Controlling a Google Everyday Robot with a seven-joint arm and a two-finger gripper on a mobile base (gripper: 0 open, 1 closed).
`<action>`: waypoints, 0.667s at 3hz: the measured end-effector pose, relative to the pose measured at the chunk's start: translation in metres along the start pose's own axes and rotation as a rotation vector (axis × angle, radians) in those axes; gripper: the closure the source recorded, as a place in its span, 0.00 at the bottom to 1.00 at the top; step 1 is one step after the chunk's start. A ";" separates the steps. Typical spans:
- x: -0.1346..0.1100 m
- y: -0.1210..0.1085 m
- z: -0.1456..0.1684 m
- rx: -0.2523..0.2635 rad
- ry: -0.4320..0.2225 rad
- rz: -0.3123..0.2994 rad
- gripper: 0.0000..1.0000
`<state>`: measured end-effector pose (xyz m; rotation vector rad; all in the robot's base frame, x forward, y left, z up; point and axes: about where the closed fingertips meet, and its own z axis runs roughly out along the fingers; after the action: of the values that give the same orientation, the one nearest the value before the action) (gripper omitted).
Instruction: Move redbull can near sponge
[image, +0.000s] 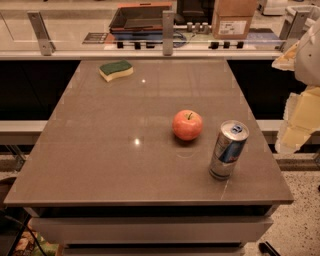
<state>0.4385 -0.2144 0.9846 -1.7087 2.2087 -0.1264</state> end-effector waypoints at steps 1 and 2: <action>0.000 0.000 0.000 0.000 0.000 0.000 0.00; 0.000 0.001 -0.004 -0.005 -0.044 -0.008 0.00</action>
Offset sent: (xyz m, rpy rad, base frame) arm -0.0047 -0.0030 0.0044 0.1070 -0.0025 0.0555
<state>0.4367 -0.2148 0.9881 -1.7060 2.1725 -0.0843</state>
